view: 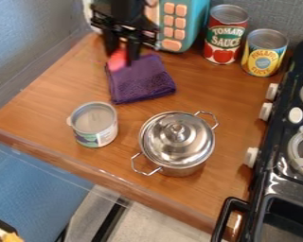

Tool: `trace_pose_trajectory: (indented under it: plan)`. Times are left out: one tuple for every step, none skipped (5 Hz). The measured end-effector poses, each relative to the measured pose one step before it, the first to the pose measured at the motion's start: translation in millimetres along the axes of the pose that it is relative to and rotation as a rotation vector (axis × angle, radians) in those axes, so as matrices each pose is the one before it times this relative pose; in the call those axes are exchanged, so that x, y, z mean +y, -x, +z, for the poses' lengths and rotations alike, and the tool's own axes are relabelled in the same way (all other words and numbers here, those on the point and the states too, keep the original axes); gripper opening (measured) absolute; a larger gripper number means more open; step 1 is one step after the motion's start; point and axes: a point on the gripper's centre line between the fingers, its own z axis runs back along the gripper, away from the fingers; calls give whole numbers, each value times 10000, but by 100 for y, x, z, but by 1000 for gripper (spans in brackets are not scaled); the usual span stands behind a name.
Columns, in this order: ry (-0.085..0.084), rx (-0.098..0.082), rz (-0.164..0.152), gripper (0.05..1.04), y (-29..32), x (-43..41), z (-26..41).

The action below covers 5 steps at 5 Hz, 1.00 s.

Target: Moved the red fork on the upper right side of the table over the pot

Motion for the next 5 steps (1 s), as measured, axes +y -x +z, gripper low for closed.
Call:
trace_pose_trajectory:
  plan:
    - [272, -57, -1065, 418, -900, -5552, -535]
    - [104, 339, -79, 418, -1297, -3119, -2636]
    - [-9, 194, -327, 418, -1139, -2006, -2082]
    - [-37, 125, -226, 418, -845, -804, -1336]
    - [-160, -33, -145, 418, -783, 116, -1]
